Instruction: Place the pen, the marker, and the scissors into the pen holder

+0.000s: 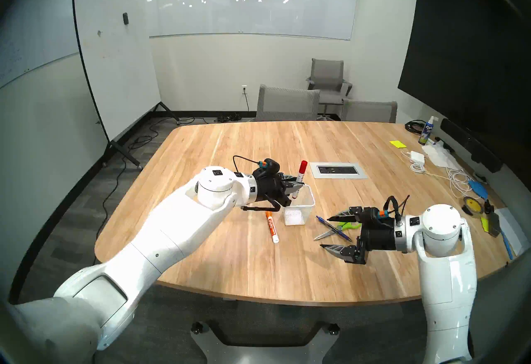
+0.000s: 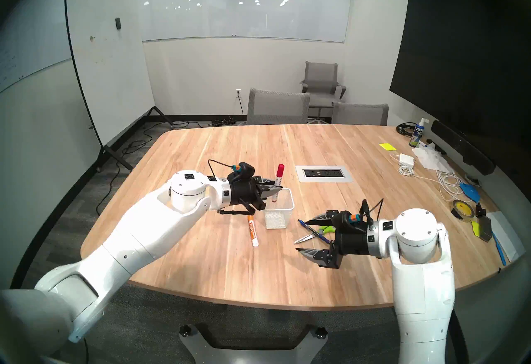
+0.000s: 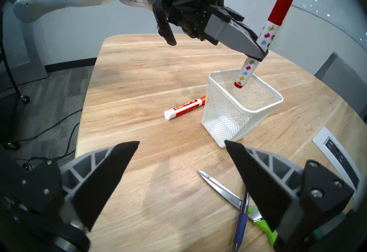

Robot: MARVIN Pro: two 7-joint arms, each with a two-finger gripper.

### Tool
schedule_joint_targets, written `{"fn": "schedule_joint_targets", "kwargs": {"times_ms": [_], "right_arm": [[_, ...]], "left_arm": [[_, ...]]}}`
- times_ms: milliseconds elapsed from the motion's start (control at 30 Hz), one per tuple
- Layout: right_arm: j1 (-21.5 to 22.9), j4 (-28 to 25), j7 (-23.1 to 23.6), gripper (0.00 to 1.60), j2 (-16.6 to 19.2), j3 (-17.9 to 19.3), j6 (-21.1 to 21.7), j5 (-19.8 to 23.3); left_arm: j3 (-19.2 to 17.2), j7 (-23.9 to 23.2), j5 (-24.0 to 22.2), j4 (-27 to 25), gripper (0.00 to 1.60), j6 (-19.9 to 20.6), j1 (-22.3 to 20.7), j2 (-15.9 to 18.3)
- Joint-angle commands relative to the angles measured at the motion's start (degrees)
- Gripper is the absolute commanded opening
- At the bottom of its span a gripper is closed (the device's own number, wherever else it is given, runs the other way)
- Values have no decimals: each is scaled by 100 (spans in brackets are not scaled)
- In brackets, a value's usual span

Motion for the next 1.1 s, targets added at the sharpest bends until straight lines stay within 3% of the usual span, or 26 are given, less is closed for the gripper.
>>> {"fn": "schedule_joint_targets", "kwargs": {"times_ms": [0, 567, 1067], "right_arm": [[57, -77, 17, 160, 11, 16, -1, 31], [59, -78, 25, 160, 5, 21, -2, 25], [62, -78, 33, 160, -4, 26, -4, 17]], "left_arm": [[39, -70, -1, 56, 0, 40, -256, -188], [136, -193, 10, -42, 0, 282, -145, -60], [53, -213, -17, -52, 0, 262, -77, 21]]}}
